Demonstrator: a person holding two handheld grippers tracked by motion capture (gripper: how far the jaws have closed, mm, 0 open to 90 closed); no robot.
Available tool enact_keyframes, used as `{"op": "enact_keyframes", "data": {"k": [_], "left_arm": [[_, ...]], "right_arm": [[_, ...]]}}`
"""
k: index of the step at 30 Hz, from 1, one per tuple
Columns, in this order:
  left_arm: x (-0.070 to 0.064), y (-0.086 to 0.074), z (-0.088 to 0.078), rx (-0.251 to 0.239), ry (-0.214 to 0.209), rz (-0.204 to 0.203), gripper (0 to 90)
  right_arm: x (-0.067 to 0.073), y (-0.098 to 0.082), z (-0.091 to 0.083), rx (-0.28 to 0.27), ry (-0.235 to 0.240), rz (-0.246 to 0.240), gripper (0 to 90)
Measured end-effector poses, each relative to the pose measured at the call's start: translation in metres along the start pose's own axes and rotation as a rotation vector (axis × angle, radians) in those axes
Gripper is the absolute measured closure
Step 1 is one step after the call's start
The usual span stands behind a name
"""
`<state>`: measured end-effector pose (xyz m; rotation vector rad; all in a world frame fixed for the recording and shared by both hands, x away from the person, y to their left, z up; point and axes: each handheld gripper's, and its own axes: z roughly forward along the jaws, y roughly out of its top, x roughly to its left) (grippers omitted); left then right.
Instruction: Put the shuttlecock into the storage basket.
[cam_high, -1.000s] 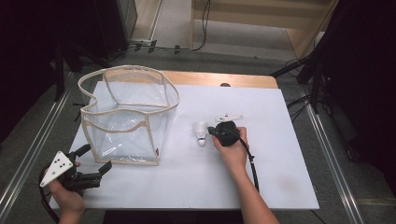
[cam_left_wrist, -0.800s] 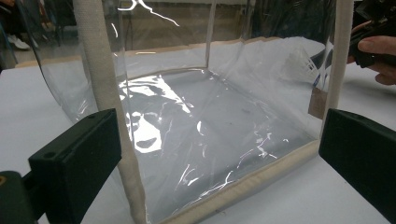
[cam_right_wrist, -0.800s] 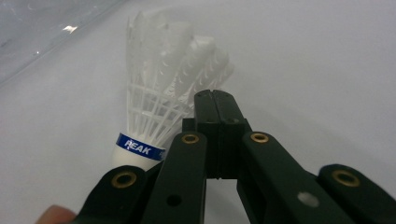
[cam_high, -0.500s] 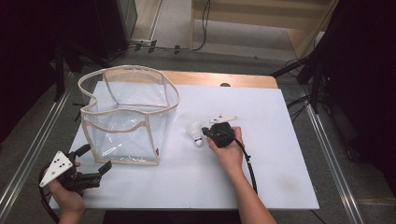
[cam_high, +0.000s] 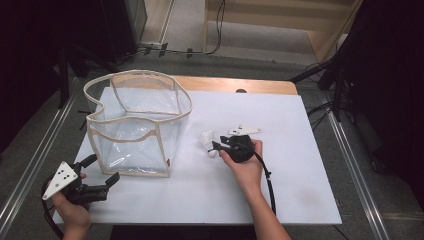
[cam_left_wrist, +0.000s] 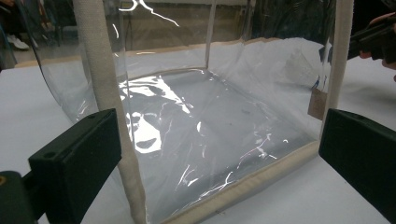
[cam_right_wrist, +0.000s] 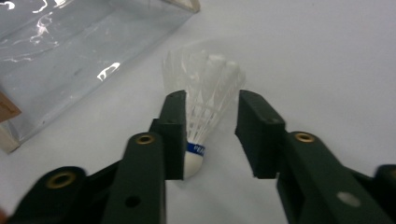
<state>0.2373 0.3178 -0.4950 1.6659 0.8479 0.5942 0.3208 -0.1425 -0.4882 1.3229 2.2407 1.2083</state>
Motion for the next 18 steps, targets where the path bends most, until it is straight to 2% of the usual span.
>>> {"op": "enact_keyframes", "data": {"k": [5, 7, 11, 15, 18], "left_arm": [[0.000, 0.000, 0.000, -0.001, -0.001, 0.002, 0.0], [0.000, 0.000, 0.000, -0.001, -0.001, 0.002, 0.0], [0.000, 0.000, 0.000, -0.003, -0.001, 0.000, 0.0], [0.000, 0.000, 0.000, -0.001, -0.002, 0.002, 0.0], [0.000, 0.000, -0.001, 0.000, -0.001, 0.000, 0.0]], "right_arm": [[0.007, -0.006, 0.004, 0.028, -0.021, -0.014, 43.9], [0.010, -0.008, 0.007, 0.044, -0.024, -0.019, 43.4], [0.016, -0.011, 0.014, 0.068, -0.038, -0.028, 46.6], [0.018, -0.014, 0.023, 0.092, -0.067, -0.008, 50.5], [0.018, -0.015, 0.024, 0.100, -0.077, -0.010, 54.0]]}}
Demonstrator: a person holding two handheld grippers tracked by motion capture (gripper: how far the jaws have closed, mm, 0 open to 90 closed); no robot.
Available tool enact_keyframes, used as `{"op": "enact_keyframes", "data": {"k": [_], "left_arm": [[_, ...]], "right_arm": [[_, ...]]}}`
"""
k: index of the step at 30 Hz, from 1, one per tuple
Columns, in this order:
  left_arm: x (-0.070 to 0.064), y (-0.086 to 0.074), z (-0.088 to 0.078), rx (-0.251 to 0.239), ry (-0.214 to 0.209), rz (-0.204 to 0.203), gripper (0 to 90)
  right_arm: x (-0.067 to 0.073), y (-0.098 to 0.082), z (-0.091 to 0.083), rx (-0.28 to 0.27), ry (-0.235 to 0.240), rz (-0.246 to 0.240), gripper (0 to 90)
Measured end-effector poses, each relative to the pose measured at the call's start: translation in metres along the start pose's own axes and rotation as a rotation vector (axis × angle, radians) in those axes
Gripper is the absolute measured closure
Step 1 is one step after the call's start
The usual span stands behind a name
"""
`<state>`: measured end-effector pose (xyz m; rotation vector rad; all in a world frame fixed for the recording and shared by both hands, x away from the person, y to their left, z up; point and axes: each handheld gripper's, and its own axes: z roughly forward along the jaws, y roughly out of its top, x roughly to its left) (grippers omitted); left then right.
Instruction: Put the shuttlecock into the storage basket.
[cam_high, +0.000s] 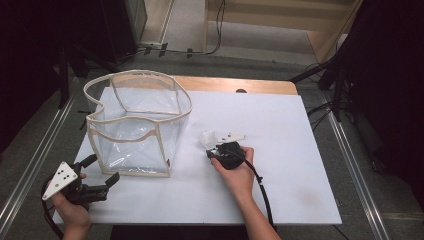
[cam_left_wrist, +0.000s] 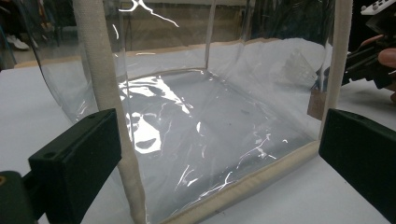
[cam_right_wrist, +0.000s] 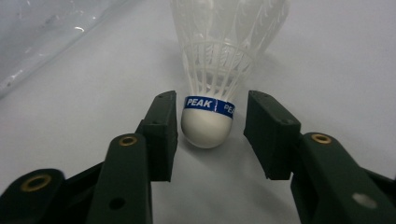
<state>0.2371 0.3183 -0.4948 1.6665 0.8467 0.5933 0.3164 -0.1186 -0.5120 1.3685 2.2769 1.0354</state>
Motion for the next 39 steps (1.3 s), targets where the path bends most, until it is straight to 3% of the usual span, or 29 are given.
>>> {"op": "enact_keyframes", "data": {"k": [1, 4, 24, 39], "left_arm": [[0.000, 0.000, 0.000, 0.000, 0.000, 0.000, 0.0], [0.000, 0.000, 0.000, 0.000, -0.001, 0.002, 0.0], [-0.001, 0.000, 0.000, 0.000, 0.003, 0.003, 0.0], [-0.001, 0.000, 0.000, 0.002, 0.000, 0.003, 0.0]], "right_arm": [[0.000, -0.001, 0.002, 0.005, -0.001, 0.006, 59.5], [0.000, -0.002, 0.002, 0.003, -0.007, 0.007, 61.9], [-0.008, 0.008, -0.021, -0.072, 0.001, 0.013, 62.4], [-0.010, 0.024, -0.038, -0.120, 0.018, -0.011, 62.4]]}}
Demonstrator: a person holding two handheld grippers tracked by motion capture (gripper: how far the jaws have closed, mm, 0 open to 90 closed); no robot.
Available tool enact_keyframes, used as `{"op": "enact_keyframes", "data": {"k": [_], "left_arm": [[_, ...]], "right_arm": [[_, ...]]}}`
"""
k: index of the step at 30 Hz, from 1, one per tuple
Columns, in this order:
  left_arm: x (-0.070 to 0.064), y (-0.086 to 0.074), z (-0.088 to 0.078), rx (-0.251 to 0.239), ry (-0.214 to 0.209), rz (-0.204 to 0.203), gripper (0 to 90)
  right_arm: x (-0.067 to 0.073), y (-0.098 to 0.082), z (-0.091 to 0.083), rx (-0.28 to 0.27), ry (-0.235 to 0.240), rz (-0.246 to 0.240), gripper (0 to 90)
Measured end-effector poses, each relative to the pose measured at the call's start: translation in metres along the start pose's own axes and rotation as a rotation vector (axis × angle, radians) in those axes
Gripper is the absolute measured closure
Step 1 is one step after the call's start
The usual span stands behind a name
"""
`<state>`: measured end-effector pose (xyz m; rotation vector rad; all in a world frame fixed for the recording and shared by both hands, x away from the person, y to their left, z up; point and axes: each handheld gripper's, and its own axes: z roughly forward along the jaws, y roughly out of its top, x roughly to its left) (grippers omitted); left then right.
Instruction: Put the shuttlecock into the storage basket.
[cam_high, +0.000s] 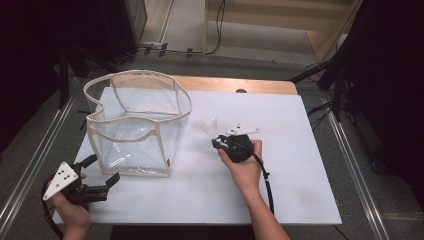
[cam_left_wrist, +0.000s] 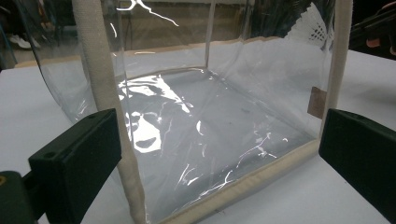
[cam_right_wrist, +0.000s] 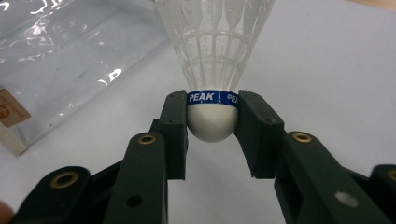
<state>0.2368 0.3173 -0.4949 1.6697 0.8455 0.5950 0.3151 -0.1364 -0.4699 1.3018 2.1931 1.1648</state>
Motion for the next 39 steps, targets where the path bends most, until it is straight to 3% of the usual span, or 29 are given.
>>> {"op": "enact_keyframes", "data": {"k": [39], "left_arm": [[0.000, 0.000, -0.001, -0.005, -0.001, 0.000, 0.0]], "right_arm": [[0.005, 0.048, -0.033, -0.119, 0.013, -0.061, 62.5]]}}
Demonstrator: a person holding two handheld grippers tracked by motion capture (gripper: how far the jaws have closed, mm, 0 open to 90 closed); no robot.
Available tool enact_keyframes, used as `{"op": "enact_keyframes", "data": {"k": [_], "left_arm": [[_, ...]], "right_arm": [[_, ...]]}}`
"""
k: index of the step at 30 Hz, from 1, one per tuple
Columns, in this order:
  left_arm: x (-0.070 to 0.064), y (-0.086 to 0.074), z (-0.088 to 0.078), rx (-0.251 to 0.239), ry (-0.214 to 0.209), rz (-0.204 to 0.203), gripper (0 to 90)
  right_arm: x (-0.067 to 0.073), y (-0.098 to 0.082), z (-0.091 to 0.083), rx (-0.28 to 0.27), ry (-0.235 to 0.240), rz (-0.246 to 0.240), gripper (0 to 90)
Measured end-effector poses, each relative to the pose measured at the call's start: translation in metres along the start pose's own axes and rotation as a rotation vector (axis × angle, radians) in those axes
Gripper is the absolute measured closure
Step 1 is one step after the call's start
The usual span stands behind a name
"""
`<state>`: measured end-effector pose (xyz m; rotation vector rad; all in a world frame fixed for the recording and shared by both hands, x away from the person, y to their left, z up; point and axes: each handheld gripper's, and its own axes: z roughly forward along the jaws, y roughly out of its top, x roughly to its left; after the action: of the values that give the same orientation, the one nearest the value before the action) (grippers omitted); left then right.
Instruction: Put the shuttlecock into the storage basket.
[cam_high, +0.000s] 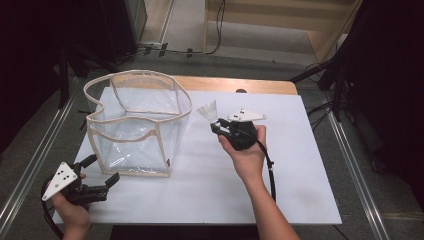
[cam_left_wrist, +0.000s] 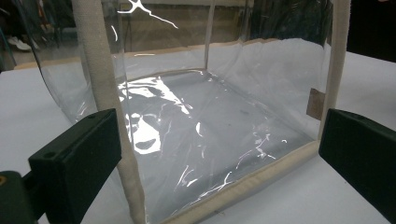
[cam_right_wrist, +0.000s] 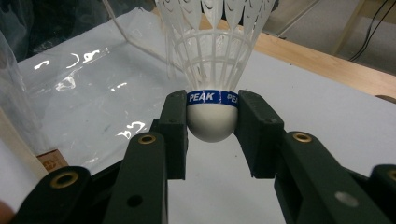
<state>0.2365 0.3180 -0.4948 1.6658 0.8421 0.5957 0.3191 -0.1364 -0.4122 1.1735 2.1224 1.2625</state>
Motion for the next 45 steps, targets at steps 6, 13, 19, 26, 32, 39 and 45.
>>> {"op": "enact_keyframes", "data": {"k": [6, 13, 19, 26, 32, 39, 45], "left_arm": [[0.000, 0.000, 0.000, 0.000, 0.000, 0.001, 0.0], [0.000, 0.000, 0.000, 0.000, -0.001, 0.001, 0.0], [0.000, 0.000, 0.000, 0.002, 0.000, 0.001, 0.0], [0.000, 0.000, 0.000, 0.002, 0.000, 0.002, 0.0], [0.000, 0.000, 0.000, 0.000, -0.001, -0.001, 0.0], [0.000, 0.000, 0.000, 0.000, 0.000, -0.001, 0.0], [0.000, 0.000, 0.000, -0.001, -0.001, -0.002, 0.0]], "right_arm": [[0.001, 0.007, -0.002, -0.014, 0.003, -0.005, 62.5], [0.001, 0.016, -0.006, -0.028, 0.002, -0.015, 62.5], [0.001, 0.022, -0.008, -0.041, 0.002, -0.018, 62.5], [0.003, 0.030, -0.011, -0.049, 0.004, -0.027, 62.5], [0.004, 0.037, -0.013, -0.062, 0.005, -0.036, 62.5], [0.007, 0.044, -0.013, -0.076, 0.009, -0.041, 62.5], [0.011, 0.050, -0.013, -0.088, 0.012, -0.047, 62.5]]}}
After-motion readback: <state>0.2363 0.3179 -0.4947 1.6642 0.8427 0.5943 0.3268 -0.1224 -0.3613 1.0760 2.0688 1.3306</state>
